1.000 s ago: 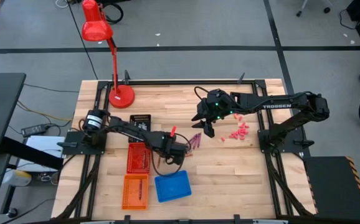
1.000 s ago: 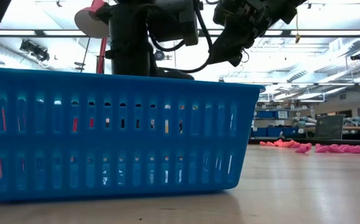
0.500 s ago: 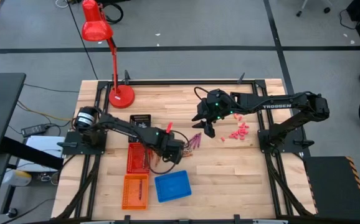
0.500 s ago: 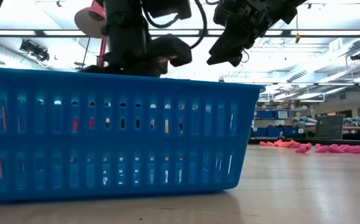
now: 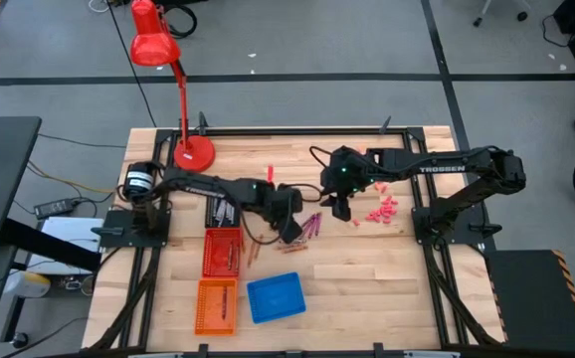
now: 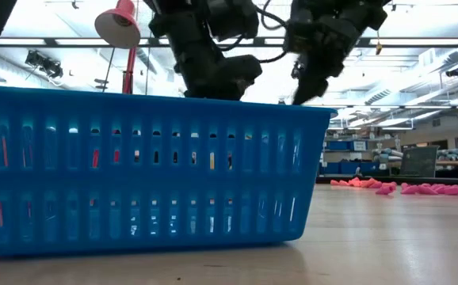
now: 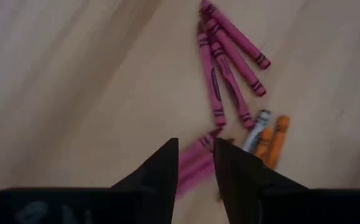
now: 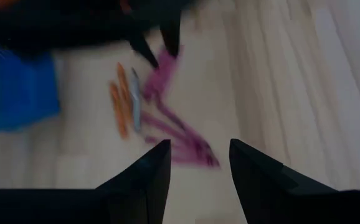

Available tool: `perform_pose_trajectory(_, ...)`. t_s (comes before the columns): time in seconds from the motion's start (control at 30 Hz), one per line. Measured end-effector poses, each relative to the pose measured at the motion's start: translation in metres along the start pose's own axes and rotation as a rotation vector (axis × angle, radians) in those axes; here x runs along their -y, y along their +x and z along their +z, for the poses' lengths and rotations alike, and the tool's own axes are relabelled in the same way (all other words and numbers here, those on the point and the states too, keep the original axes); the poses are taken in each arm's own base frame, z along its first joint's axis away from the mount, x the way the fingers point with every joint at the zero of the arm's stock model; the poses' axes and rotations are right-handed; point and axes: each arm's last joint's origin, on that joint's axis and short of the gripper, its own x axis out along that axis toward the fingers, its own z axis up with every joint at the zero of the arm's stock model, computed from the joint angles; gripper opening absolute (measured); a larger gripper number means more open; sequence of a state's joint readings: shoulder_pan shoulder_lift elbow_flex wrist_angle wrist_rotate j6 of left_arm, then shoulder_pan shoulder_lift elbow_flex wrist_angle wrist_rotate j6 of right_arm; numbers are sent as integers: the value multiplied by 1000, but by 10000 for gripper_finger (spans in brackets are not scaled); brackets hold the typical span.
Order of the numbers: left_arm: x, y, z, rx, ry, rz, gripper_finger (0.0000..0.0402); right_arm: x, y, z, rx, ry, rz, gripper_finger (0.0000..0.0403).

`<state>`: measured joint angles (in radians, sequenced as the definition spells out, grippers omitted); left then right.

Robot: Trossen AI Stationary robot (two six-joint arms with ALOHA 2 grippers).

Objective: Sort crayons
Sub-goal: Put the red crayon into the orange bin

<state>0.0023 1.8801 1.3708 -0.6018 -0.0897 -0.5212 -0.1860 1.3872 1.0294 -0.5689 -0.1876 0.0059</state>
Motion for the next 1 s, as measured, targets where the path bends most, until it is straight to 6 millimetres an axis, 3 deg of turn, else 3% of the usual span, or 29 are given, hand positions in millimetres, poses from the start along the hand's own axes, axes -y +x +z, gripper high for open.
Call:
perform_pose_trajectory(0.17, -14, 1, 8, 6, 331, 17, 105, 1, 0, -7, -71, -1, -30, 167)
perform_pose_trajectory(0.3, -19, 2, 9, 0, 459, 27, 105, 0, 0, -7, -72, 33, -28, 167)
perform_pose_trajectory(0.73, -12, 27, -3, -42, 534, -2, 105, -9, 2, -3, -34, 68, -10, 167)
perform_pose_trajectory(1.0, -10, 31, -8, -34, 552, -31, 105, -10, 2, -1, -16, 74, -6, 167)
